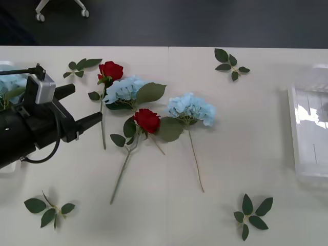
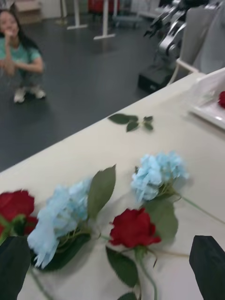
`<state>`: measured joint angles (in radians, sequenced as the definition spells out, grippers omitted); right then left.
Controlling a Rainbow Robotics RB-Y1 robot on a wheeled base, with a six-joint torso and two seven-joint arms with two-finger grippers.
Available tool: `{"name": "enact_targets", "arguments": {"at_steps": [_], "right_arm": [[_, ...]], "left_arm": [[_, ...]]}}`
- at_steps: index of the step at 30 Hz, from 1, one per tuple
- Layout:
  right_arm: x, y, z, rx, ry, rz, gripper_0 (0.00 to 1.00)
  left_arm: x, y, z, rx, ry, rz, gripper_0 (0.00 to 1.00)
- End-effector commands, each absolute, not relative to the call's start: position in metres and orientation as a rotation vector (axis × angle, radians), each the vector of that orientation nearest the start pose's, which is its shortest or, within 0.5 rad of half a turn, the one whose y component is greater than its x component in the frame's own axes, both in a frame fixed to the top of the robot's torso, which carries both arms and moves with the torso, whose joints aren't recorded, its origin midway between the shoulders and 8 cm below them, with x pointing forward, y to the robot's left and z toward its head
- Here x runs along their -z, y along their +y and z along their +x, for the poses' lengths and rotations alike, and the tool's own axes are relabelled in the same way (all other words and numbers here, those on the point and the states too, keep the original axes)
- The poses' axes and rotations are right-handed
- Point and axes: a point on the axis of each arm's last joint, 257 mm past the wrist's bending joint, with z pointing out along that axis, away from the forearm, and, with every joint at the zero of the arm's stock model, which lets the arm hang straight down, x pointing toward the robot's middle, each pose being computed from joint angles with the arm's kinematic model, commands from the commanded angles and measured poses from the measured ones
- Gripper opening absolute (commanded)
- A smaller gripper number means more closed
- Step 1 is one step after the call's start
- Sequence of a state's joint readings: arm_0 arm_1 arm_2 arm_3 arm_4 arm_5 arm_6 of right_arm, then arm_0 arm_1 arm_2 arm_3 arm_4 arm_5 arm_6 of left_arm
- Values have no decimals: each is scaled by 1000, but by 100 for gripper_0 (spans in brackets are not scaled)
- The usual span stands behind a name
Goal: Put the red flowers into the right box and the blue flowers into the left box
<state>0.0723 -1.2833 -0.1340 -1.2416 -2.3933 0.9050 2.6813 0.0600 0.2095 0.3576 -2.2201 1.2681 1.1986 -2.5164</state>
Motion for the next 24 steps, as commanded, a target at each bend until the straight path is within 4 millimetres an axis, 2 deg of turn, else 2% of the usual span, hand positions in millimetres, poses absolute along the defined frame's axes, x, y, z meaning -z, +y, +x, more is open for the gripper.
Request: {"name": "enact_targets", "arguments": {"at_steps": [1, 5, 10, 16, 21, 24], "right_arm": [[106, -538, 454, -289, 2011, -325, 0], [132, -571, 442, -182, 2096, -320, 0], [160, -592, 429, -108, 2201, -300, 0], [200, -607, 412, -52, 2337, -224, 0], [221, -614, 403, -9, 2409, -169, 0], [229, -610, 402, -7, 2435, -125, 0]], "left_arm": [[111, 202, 431, 279, 1680, 703, 100], [121, 225, 443, 232, 1775, 595, 100], [130, 246, 455, 206, 1871, 442, 100], [145, 275, 467, 122, 1975, 253, 100], [157, 294, 468, 58, 2084, 140, 100], [162, 301, 467, 26, 2165, 73, 100]]}}
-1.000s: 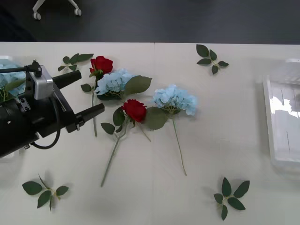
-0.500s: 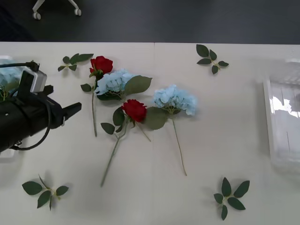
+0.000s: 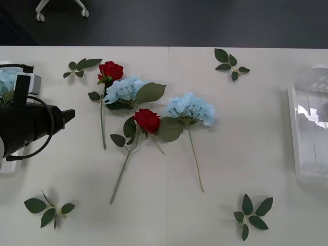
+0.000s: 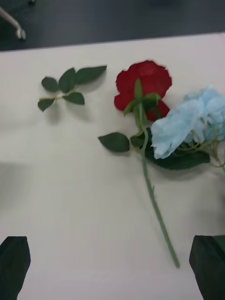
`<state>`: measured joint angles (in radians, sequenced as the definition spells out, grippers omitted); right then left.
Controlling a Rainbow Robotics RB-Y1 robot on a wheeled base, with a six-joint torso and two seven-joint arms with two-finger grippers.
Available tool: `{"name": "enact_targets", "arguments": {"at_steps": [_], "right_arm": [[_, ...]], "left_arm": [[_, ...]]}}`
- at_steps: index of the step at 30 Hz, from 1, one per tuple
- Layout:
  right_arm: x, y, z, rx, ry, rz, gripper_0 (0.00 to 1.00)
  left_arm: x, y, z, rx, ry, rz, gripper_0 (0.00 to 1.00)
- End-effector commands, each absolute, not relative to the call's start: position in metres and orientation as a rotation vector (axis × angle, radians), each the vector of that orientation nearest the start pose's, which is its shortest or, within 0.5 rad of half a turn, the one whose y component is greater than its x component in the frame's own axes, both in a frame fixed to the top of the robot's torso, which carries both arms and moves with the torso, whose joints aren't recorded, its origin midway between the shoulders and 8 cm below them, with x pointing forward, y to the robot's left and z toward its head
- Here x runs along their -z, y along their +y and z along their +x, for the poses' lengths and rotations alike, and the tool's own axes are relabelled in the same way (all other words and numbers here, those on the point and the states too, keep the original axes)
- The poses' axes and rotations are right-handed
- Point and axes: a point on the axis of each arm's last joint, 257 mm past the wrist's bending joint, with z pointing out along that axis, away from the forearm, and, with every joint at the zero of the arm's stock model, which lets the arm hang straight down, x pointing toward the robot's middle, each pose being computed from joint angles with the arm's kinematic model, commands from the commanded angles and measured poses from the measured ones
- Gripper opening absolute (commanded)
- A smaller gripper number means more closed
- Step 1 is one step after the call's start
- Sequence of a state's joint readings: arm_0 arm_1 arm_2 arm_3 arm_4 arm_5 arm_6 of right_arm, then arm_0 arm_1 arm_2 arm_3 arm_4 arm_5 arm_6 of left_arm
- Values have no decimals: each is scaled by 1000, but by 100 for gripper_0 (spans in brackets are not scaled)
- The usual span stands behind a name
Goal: Put the red flowers into the right box and the blue flowers into the left box
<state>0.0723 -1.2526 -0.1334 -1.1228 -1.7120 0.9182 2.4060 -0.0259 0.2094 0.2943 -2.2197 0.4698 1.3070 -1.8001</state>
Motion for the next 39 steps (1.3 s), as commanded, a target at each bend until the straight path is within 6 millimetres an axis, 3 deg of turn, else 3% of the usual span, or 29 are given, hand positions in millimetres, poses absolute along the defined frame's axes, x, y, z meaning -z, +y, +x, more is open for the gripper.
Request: {"name": "enact_targets", "arguments": {"at_steps": [1, 4, 12, 22, 25, 28, 39], "right_arm": [[231, -610, 402, -6, 2442, -116, 0], [237, -605, 402, 2, 2457, -105, 0], [261, -586, 401, 6, 2511, -66, 0], [273, -584, 395, 15, 2539, -71, 0], [275, -582, 396, 10, 2536, -70, 22], [276, -582, 397, 10, 2530, -74, 51], [277, -580, 396, 3, 2528, -78, 52]], "left_arm": [[163, 301, 467, 23, 2180, 61, 100], [170, 302, 466, 18, 2239, 10, 100], [184, 290, 504, 60, 2320, -138, 100], [198, 290, 543, 65, 2396, -192, 100], [200, 290, 553, 60, 2404, -206, 100], [205, 291, 566, 55, 2406, -218, 100], [228, 286, 606, 31, 2407, -218, 100]]}}
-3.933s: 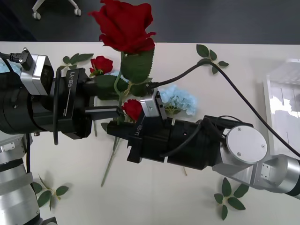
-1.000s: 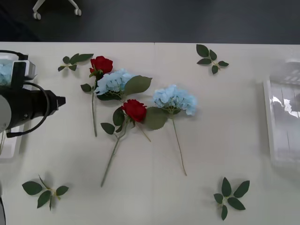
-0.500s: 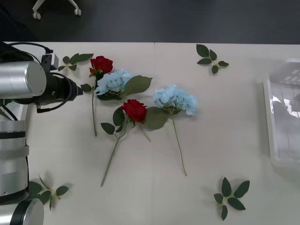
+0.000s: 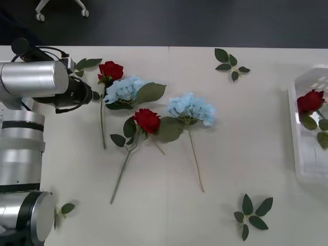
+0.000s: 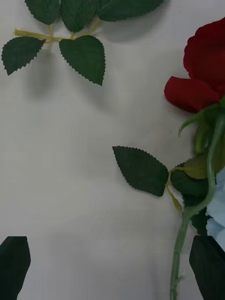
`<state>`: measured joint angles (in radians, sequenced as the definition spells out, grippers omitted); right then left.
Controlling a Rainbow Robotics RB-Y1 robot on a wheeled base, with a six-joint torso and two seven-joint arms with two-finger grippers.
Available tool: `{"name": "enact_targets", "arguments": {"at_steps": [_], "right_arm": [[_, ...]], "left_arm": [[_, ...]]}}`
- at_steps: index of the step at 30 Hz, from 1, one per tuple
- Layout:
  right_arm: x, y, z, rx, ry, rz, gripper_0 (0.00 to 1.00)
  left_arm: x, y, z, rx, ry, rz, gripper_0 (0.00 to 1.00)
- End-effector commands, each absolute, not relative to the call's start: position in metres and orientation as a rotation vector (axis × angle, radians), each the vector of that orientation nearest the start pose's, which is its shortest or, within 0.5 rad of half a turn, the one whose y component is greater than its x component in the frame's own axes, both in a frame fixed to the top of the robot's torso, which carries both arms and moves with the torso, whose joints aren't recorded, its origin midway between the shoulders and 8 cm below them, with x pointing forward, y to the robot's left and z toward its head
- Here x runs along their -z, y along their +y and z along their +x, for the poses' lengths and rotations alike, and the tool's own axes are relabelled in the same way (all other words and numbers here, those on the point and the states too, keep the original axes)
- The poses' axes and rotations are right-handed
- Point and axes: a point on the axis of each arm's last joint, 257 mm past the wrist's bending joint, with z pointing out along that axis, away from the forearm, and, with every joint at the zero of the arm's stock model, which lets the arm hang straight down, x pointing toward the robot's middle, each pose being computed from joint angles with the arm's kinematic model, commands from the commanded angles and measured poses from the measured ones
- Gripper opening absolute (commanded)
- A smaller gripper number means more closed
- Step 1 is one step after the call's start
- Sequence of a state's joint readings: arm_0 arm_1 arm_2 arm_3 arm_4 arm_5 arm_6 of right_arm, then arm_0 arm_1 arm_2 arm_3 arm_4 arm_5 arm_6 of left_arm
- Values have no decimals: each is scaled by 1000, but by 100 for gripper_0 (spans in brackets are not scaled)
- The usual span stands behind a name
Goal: Put the red flowers into the right box and the blue flowers into the left box
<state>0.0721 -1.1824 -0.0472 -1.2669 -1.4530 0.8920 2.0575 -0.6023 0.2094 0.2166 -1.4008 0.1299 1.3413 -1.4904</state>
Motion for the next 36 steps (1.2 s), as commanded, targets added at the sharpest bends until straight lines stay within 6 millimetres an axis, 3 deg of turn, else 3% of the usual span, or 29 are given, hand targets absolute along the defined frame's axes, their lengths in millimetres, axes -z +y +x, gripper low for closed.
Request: {"name": "enact_targets", "arguments": {"at_steps": [1, 6, 10, 22, 30, 36], "right_arm": [[275, -578, 398, -5, 2522, -79, 52], [261, -566, 407, -25, 2493, -115, 52], [237, -560, 411, -51, 2487, -140, 52], [190, -554, 386, -48, 2579, -265, 53], [170, -551, 376, -43, 2599, -314, 53], [153, -533, 381, -24, 2571, -400, 52]], "left_arm": [[231, 284, 609, 26, 2407, -211, 100], [236, 275, 620, 17, 2403, -180, 100], [240, 266, 622, 5, 2412, -141, 100], [243, 233, 626, 8, 2394, -76, 100], [254, 232, 622, -30, 2412, -89, 100], [264, 236, 619, -49, 2432, -90, 100]]}}
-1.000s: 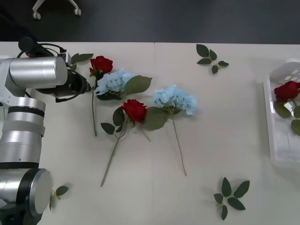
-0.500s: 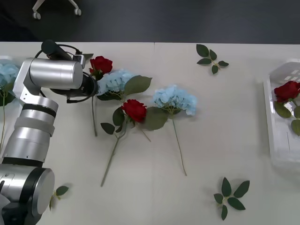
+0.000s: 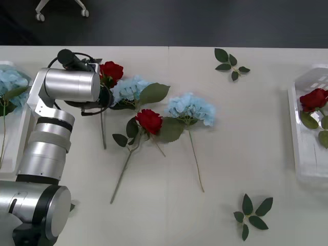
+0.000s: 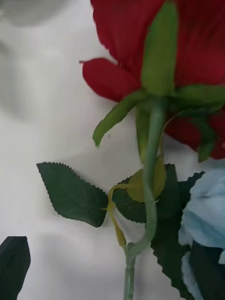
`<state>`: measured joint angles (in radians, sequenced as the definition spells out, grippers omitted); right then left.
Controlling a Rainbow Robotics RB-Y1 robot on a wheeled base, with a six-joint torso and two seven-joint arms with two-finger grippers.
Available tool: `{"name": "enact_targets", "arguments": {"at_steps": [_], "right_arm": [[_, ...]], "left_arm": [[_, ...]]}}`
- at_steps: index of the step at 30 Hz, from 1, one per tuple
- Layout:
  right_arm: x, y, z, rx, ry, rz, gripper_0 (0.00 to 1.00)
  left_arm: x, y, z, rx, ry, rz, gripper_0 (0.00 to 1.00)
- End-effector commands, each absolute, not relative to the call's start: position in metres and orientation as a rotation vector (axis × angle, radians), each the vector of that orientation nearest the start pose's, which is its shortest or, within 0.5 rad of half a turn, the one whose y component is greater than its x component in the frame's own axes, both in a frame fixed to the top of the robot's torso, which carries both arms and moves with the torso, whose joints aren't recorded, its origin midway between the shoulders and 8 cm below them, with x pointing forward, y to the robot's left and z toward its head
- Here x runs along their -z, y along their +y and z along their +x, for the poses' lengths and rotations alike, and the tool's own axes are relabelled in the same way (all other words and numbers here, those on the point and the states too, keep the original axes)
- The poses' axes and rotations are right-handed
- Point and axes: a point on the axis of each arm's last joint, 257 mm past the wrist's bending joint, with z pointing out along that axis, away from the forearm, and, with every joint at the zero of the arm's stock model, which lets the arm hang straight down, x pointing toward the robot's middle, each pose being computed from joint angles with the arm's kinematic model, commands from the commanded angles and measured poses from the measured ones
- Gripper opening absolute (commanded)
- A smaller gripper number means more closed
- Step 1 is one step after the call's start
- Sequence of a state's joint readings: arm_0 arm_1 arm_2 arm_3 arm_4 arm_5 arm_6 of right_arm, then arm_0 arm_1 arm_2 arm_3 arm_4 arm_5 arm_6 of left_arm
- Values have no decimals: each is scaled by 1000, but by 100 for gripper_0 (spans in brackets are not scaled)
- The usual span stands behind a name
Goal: Put the red flowers into the right box and the blue flowers into the left box
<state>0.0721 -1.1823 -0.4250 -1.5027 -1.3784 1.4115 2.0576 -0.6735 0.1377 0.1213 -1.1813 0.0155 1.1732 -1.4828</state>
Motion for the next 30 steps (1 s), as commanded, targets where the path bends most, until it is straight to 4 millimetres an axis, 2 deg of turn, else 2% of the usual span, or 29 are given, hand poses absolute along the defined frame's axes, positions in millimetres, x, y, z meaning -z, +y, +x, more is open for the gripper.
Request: {"name": "enact_targets", "arguments": {"at_steps": [1, 5, 6, 7, 8, 10, 13, 15, 23, 25, 28, 30], "right_arm": [[150, -527, 383, -22, 2562, -423, 52], [141, -504, 392, 2, 2510, -514, 52], [138, -495, 394, -1, 2488, -538, 52], [137, -486, 395, -8, 2470, -556, 53], [137, -480, 396, -16, 2455, -566, 52], [135, -462, 399, -47, 2411, -586, 52], [133, -437, 401, -126, 2365, -595, 52], [135, -420, 401, -186, 2337, -599, 52], [142, -363, 398, -283, 2236, -655, 52], [146, -344, 396, -317, 2204, -665, 52], [152, -321, 393, -366, 2172, -671, 53], [155, -310, 391, -393, 2155, -672, 52]], "left_arm": [[266, 237, 619, -54, 2436, -90, 100], [268, 240, 618, -64, 2439, -92, 100], [267, 241, 618, -68, 2439, -93, 98], [268, 241, 618, -67, 2439, -94, 91], [267, 242, 618, -68, 2438, -96, 80], [268, 241, 618, -66, 2439, -96, 25], [267, 241, 618, -66, 2437, -95, 7], [267, 241, 619, -65, 2436, -92, 1], [266, 242, 619, -68, 2436, -89, 0], [266, 241, 619, -68, 2435, -88, 0], [258, 242, 621, -49, 2411, -107, 0], [246, 241, 623, -17, 2377, -114, 0]]}}
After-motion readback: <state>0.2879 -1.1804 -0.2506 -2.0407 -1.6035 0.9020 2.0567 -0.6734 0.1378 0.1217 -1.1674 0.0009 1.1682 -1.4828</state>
